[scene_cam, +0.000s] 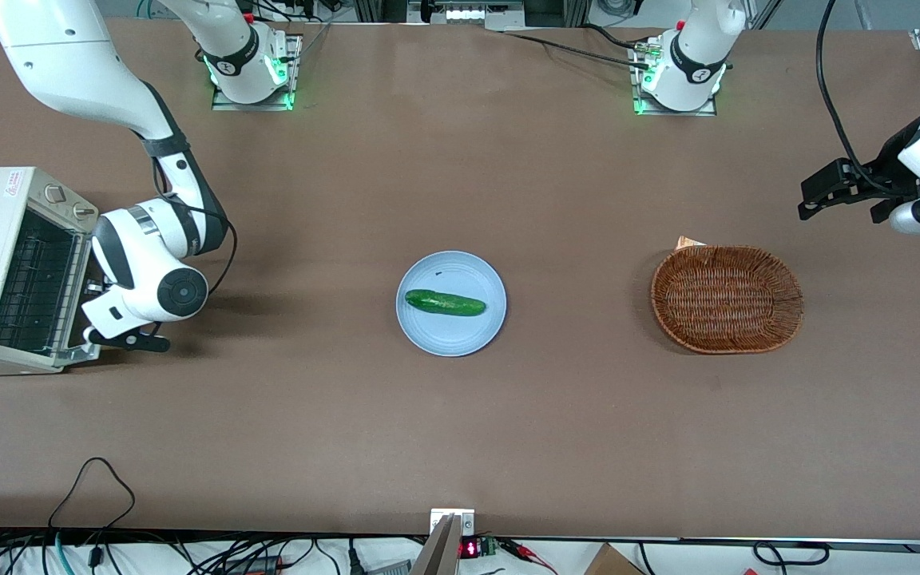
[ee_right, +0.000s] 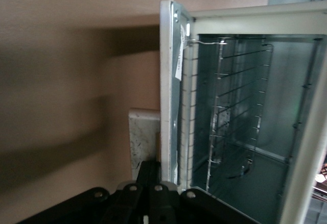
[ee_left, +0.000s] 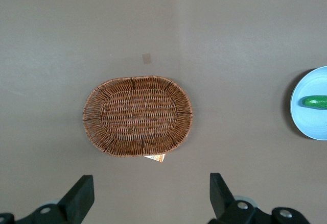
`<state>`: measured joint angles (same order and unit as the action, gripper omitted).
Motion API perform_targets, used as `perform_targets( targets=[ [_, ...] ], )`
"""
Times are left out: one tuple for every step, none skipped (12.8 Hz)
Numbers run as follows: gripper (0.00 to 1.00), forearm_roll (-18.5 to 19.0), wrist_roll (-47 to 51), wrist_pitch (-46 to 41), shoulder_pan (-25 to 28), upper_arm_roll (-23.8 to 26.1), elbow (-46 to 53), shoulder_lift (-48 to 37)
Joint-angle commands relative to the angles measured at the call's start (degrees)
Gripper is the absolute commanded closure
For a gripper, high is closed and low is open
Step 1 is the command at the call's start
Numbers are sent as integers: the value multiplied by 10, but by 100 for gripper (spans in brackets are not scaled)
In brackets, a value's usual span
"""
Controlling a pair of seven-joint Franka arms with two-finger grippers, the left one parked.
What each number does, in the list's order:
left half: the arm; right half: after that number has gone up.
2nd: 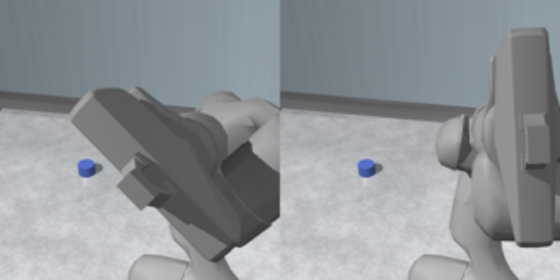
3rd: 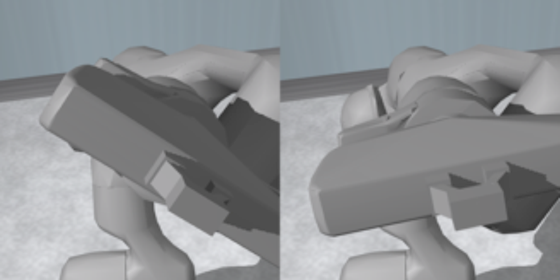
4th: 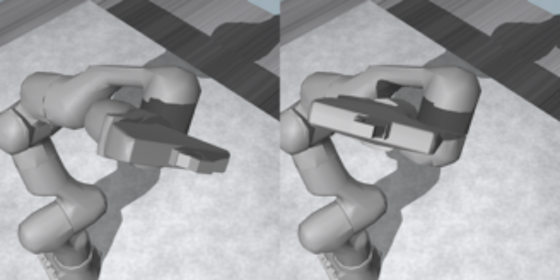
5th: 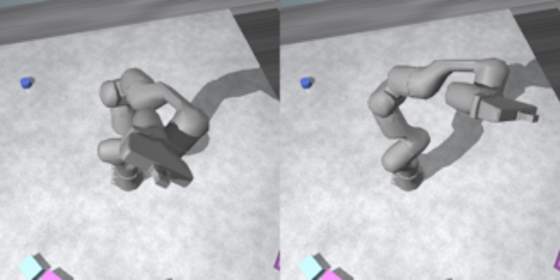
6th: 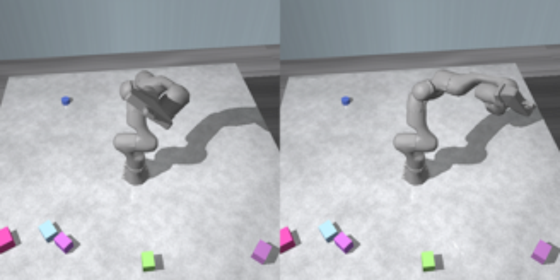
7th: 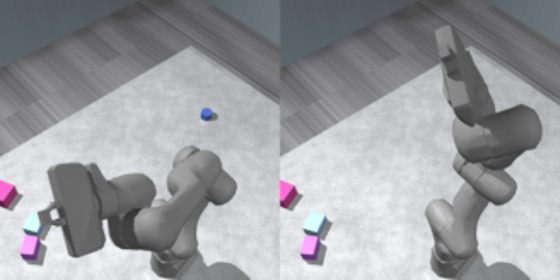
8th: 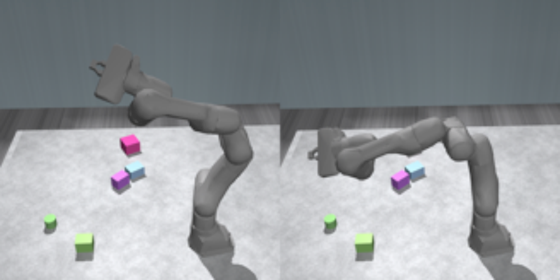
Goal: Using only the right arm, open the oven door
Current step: 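Pull the handle with the right gripper, swinging the door down open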
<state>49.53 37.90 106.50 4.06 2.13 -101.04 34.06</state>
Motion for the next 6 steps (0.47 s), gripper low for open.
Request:
perform_targets(
  targets=[
    [100, -1, 4, 5, -8, -9, 6, 22],
    [100, -1, 4, 8, -8, -8, 10, 32],
    [100, -1, 4, 11, -8, -8, 15, 40],
    [100, -6, 4, 11, -8, -8, 18, 47],
    [100, -14, 3, 12, -9, -8, 18, 50],
    [100, -20, 2, 26, -9, -9, 18, 51]
  ],
)
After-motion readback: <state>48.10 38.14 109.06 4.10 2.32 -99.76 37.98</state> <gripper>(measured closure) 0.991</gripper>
